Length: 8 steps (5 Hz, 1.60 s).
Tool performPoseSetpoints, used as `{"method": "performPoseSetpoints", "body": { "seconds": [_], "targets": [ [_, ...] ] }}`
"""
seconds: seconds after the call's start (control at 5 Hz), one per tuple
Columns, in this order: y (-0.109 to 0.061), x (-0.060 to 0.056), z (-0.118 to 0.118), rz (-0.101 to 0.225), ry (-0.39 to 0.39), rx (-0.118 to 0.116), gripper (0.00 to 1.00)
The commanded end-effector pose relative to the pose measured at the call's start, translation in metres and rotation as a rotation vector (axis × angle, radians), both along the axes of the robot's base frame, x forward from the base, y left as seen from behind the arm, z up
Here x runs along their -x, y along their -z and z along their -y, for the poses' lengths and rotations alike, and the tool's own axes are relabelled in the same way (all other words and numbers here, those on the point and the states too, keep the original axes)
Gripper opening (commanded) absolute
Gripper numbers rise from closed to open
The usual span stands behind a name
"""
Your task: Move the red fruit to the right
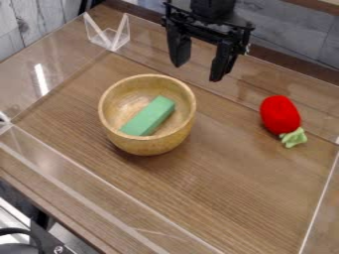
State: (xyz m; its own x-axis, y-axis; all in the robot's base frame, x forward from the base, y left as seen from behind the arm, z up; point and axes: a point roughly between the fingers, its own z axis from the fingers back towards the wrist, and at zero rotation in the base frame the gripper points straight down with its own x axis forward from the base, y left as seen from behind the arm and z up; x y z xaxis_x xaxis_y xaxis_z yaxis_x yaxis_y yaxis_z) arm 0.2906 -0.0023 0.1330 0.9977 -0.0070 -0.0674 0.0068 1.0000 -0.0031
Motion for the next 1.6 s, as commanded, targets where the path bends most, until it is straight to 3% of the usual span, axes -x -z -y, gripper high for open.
{"method": "performPoseSetpoints", "body": {
  "seconds": [0.0, 0.4, 0.6, 0.8, 1.2, 1.4],
  "targets": [
    [0.018, 0.001, 0.008, -0.009, -0.034, 0.012, 1.00],
    [0.033, -0.025, 0.070, 0.047, -0.246, 0.074, 1.00],
    [0.043, -0.045, 0.084, 0.085, -0.289, 0.108, 1.00],
    [0.054, -0.063, 0.088, 0.129, -0.320, 0.126, 1.00],
    [0.045, -0.081, 0.097, 0.186, -0.388, 0.131, 1.00],
    [0.052, -0.081, 0.082, 0.201, -0.412, 0.123, 1.00]
  ]
}}
